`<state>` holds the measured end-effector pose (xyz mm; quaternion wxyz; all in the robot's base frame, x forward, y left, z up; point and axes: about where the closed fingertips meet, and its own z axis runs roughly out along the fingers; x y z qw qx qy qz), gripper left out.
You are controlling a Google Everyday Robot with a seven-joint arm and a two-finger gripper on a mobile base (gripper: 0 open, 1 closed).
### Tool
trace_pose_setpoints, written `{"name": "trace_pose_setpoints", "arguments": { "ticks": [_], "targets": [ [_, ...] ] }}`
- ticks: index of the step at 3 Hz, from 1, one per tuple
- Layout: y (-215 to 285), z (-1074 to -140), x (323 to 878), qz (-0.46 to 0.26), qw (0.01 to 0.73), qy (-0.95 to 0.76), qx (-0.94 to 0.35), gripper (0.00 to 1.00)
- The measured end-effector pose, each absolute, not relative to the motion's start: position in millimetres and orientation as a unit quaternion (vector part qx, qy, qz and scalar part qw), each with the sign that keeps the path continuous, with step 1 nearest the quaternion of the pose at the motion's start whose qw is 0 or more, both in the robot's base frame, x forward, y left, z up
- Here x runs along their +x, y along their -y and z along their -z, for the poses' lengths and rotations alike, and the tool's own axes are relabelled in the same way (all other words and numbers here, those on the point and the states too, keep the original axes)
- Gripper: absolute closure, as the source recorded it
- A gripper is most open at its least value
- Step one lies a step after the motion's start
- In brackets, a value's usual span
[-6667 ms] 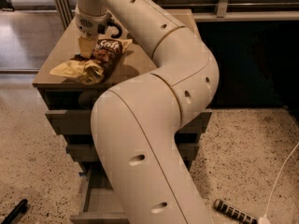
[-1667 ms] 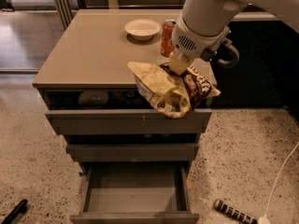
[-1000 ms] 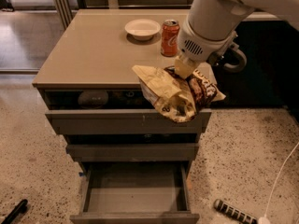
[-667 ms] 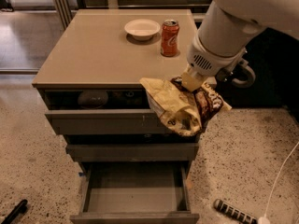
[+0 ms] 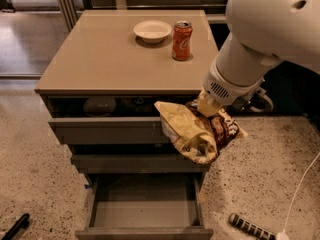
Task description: Place brown chip bag into bottom drawer
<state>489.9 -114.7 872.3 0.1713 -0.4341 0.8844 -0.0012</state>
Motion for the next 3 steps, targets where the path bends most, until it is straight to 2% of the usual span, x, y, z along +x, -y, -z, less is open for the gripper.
{"name": "trace_pose_setpoints", "arguments": {
  "ticks": [3],
  "targets": [
    [100, -786, 478, -0.027, 0.122, -0.888, -0.443, 1.0]
  ]
}}
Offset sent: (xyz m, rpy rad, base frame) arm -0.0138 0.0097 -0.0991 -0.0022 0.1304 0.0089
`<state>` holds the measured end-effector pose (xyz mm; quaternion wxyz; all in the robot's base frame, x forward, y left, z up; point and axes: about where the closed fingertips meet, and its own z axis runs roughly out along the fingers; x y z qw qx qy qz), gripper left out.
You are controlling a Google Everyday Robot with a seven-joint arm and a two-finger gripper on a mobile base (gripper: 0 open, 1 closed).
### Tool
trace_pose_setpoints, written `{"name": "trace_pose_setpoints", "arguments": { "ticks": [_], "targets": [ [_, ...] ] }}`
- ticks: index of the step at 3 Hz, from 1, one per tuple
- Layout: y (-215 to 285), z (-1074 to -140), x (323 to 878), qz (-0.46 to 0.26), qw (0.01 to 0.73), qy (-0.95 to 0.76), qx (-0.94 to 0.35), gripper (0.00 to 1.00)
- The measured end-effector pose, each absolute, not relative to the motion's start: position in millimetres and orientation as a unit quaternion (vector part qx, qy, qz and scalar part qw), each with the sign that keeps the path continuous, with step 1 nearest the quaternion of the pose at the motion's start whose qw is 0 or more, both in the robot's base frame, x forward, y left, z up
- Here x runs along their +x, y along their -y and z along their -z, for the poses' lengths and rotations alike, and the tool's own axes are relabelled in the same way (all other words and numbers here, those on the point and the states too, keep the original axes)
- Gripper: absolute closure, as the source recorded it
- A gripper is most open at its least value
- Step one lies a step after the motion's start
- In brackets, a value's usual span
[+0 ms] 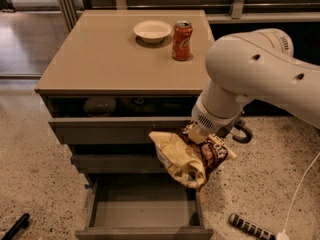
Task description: Place brown chip bag into bottom drawer
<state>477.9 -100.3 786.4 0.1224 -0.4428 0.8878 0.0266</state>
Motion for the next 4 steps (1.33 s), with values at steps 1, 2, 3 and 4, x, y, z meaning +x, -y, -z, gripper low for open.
{"name": "trace_pose_setpoints", "arguments": {
  "ticks": [1, 2, 3, 4],
  "targets": [
    [92, -757, 468, -0.036, 0.106, -0.884, -0.455, 1.0],
    [79, -708, 450, -0.055, 0.072, -0.877, -0.471, 1.0],
    [72, -676, 435, -0.059, 0.044, -0.87, -0.487, 1.0],
    [67, -641, 414, -0.061, 0.013, -0.862, -0.502, 1.0]
  ]
}}
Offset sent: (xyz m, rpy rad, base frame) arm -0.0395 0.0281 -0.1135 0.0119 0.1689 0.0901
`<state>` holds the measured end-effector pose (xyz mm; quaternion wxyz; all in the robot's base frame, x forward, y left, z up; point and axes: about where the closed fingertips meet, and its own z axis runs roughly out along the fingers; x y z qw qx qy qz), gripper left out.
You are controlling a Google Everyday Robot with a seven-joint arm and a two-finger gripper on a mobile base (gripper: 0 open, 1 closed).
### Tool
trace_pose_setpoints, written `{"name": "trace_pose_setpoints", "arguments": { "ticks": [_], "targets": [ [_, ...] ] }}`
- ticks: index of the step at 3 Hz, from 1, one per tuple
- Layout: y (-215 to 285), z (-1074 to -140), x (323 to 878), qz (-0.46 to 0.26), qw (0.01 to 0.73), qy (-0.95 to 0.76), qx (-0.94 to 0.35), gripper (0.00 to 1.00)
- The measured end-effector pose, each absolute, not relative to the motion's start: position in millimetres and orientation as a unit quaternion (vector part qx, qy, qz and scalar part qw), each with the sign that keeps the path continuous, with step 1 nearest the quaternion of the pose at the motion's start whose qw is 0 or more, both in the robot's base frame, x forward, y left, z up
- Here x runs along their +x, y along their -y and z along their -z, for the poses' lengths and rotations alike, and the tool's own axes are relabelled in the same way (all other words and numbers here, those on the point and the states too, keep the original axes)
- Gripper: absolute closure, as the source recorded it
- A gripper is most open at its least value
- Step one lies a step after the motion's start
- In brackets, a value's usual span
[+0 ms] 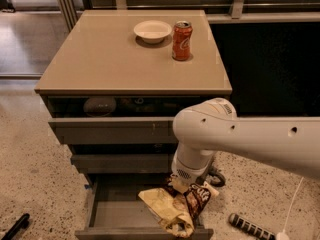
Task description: Place brown chip bag into bottom drawer
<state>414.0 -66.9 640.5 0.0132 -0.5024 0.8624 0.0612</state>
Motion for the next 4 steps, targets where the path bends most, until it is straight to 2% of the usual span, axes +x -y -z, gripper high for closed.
{"name": "trace_pose_setpoints", "arguments": {
  "ticks": [1, 4],
  "targets": [
    [67, -641, 414, -0.061, 0.013, -0.862, -0.502, 1.0],
    [1, -602, 423, -0.082, -0.014, -0.831, -0.55, 1.0]
  ]
}}
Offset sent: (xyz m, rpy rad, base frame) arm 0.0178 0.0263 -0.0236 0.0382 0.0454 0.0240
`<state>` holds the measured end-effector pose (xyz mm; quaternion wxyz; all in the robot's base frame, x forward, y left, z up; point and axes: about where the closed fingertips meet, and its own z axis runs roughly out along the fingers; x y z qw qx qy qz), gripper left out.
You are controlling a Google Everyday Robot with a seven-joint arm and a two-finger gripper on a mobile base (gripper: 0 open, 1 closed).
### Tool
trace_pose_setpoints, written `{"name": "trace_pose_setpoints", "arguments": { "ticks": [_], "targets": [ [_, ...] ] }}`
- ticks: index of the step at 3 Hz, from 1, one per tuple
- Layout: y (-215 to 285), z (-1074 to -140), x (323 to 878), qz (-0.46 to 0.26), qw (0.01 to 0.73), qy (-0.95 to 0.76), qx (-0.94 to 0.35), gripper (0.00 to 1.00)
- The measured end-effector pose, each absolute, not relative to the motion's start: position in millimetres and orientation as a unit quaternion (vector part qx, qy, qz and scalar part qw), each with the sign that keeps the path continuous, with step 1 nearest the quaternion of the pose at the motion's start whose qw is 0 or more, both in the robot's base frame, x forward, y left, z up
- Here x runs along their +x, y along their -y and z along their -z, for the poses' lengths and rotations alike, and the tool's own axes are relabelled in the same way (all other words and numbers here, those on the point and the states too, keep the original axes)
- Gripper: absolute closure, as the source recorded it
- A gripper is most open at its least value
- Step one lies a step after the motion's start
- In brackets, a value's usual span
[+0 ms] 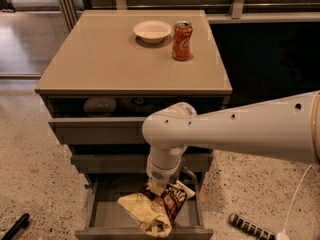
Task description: Place brown chip bag into bottom drawer
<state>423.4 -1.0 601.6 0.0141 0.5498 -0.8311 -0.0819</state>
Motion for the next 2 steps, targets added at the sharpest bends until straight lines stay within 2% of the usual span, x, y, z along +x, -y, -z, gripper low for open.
{"name": "trace_pose_setpoints", "arguments": {
  "ticks": [2],
  "targets": [
    [8, -599, 438, 0.085, 0.009, 0.838, 0.538, 1.0]
  ]
}}
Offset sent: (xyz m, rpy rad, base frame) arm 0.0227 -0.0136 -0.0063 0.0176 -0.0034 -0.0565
